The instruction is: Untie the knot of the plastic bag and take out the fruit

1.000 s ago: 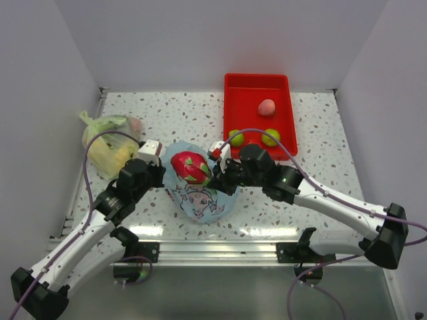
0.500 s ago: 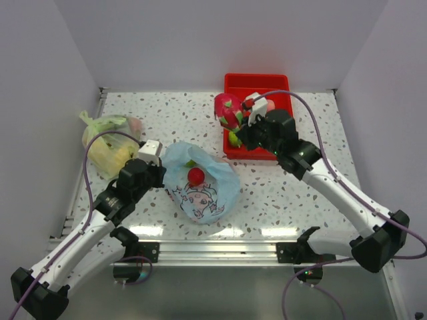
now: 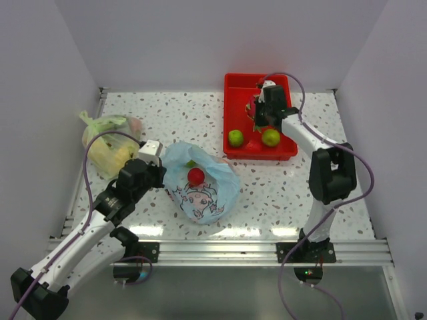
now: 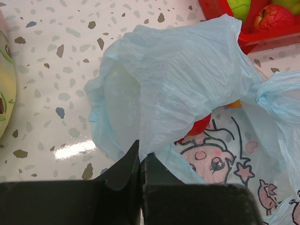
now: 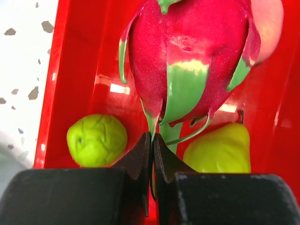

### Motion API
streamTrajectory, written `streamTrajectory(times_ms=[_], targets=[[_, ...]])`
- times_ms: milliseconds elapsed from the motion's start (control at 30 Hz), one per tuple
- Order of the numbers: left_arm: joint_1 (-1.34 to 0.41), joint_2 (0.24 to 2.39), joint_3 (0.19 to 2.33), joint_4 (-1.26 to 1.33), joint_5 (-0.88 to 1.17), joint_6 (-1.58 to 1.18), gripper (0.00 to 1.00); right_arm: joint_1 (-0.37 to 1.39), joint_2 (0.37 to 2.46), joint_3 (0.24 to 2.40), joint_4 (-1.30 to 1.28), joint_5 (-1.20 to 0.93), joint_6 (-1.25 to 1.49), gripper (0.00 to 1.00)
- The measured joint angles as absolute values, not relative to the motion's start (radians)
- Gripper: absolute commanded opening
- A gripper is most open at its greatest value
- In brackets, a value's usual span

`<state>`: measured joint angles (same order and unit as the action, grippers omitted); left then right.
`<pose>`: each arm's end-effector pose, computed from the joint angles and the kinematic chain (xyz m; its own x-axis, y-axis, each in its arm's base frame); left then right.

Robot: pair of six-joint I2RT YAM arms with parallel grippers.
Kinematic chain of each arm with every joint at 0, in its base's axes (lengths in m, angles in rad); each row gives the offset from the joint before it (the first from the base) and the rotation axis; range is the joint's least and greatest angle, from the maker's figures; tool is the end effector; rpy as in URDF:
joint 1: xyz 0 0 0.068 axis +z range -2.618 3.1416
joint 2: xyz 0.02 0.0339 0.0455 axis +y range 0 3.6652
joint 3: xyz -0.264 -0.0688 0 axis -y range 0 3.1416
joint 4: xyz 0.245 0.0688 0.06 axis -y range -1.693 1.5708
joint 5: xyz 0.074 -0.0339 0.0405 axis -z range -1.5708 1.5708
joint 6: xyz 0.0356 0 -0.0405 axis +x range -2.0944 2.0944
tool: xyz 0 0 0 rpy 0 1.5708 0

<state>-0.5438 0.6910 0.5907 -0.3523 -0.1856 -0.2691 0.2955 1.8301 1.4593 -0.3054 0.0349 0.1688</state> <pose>0.1440 -0.0794 0.2693 -0.4582 -0.0283 -0.8884 0.2538 0.9537 -0.1613 0.4053 0.1221 0.2672 -0.6347 -0.0177 -0.7725 -0.1607 0.9809 0.1095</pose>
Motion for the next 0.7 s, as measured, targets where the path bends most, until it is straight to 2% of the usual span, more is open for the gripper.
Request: streamTrajectory(times_ms=[33,67,100,133,200,333,500,700], targets=[[-0.544,0.691,0.591,-0.352,-0.185,-0.269,0.00,0.294,1.867,1.489,-0.307,0.034,0.169,0.15],[-0.544,0.691,0.591,-0.352,-0.185,-0.269,0.00,0.294,1.904,1.520,-0.311,0.033,0.171,0.32],[-0.543,0.691,0.591,-0.352,-0.185,-0.269,0.00,0.294,1.929,1.545,-0.311,0.033,0.178,0.60],[-0.543,0.691,0.591,-0.352,-0.184,-0.269,0.00,0.295,1.946,1.566,-0.311,0.032,0.182,0.72],[-0.544,0.691,0.591,-0.352,-0.184,-0.269,0.00,0.294,1.953,1.584,-0.309,0.032,0.184,0.87],[-0.543,0.691,0.591,-0.352,-0.182,-0.269,0.00,0.300,1.925,1.585,-0.285,0.025,0.194,0.92],[-0.543,0.691,0.591,-0.352,-0.178,-0.268,0.00,0.335,1.803,1.526,-0.279,0.007,0.182,0.93],[-0.543,0.691,0.591,-0.352,-0.176,-0.268,0.00,0.506,1.601,1.440,-0.273,-0.001,0.150,0.93]])
